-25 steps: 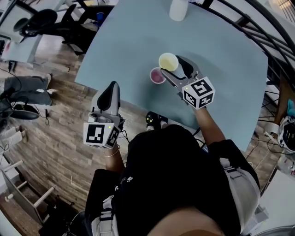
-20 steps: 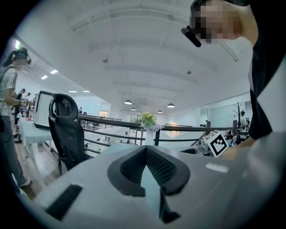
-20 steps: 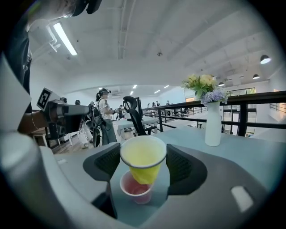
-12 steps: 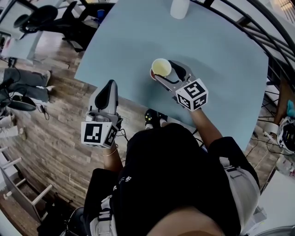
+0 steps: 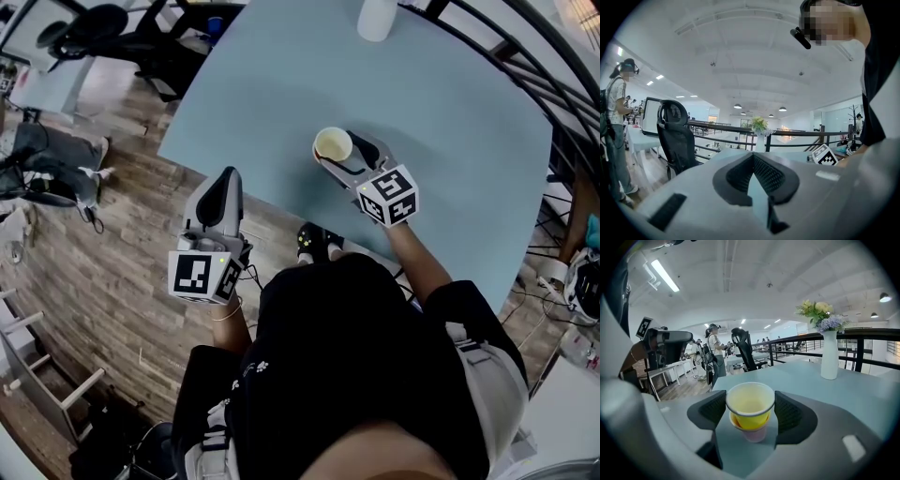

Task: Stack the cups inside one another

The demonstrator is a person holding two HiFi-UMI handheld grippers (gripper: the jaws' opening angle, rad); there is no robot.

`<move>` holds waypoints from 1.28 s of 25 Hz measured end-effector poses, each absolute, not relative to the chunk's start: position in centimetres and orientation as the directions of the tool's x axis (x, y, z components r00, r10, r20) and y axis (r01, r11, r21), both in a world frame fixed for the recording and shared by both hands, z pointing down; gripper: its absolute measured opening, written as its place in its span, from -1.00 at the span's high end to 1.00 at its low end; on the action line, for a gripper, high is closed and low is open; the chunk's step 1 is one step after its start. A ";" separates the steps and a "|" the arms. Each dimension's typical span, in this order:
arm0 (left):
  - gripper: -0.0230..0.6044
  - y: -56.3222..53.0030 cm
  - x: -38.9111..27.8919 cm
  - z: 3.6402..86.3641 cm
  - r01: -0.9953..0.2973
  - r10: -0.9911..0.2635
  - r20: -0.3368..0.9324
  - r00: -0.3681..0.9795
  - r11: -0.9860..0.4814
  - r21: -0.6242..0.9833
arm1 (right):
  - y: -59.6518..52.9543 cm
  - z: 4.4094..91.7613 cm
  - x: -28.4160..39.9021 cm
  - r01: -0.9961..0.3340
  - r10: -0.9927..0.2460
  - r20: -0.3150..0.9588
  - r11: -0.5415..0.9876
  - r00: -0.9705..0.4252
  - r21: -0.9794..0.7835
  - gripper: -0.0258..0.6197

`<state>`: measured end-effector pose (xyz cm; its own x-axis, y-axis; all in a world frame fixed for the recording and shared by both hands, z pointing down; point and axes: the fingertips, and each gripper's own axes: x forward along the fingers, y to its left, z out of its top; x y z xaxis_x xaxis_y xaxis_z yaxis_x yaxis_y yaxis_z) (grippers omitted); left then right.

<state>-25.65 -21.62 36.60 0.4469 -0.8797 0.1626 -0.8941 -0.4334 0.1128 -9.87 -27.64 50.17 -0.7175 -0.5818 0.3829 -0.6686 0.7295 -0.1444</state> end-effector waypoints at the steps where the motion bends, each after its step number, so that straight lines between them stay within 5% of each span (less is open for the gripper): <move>1: 0.98 -21.6 -25.7 36.6 -0.895 -0.880 0.163 0.446 -0.432 0.113 | -27.7 50.4 -9.9 -0.668 -0.580 0.388 0.730 -0.717 -0.142 -0.10; 20: 0.98 -21.2 -26.5 36.5 -0.903 -0.891 0.150 0.428 -0.414 0.115 | -27.4 53.1 -10.2 -0.662 -0.555 0.462 0.743 -0.692 -0.100 -0.12; 32: 0.98 -21.5 -26.6 36.5 -0.892 -0.883 0.136 0.450 -0.435 0.123 | -27.4 48.7 -10.1 -0.689 -0.620 0.335 0.710 -0.710 -0.146 -0.17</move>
<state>-26.63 -21.51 36.49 0.4496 -0.8828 0.1363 -0.8919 -0.4353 0.1227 -10.11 -27.37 48.69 -0.7097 -0.6196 0.3353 -0.6889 0.7099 -0.1462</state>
